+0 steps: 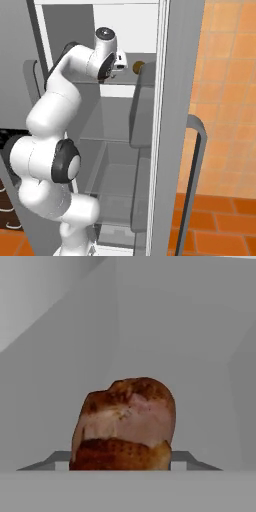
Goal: Place one avocado and one chicken drumstick in each tupperware on the nearby counter, to pack two identical lunches.
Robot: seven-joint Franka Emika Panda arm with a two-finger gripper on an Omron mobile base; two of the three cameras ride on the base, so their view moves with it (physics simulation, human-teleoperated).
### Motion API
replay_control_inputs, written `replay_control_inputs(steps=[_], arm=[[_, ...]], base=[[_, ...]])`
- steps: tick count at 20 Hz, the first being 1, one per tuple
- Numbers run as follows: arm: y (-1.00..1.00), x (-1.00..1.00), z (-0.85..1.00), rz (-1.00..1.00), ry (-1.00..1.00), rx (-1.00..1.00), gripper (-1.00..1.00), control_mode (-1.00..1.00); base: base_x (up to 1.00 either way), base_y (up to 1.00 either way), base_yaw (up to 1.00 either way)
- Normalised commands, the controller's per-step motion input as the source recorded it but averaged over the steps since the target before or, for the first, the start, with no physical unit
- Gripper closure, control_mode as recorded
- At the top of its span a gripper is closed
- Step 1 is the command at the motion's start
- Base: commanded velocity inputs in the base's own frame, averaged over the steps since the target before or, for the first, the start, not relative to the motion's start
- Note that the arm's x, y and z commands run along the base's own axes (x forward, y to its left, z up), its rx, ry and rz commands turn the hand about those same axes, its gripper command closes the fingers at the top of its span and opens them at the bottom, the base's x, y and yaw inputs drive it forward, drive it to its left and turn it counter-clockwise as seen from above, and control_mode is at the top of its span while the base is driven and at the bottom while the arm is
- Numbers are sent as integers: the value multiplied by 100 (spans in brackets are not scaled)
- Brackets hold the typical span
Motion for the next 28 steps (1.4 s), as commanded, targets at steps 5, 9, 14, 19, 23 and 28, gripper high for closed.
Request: replay_control_inputs(steps=[5,9,14,19,23,28], arm=[[-24,-100,0,-11,-15,0,100,-100],[-17,-100,0,-15,-6,0,100,-100],[-4,-100,-5,-9,-10,0,100,-100],[0,-100,-9,-4,-4,0,100,-100],[-1,-100,-9,-7,0,0,100,-100],[-2,-100,-44,-13,0,-1,100,-100]], base=[[0,0,0],[0,0,0],[0,0,0],[0,0,0],[0,0,0],[0,0,0]])
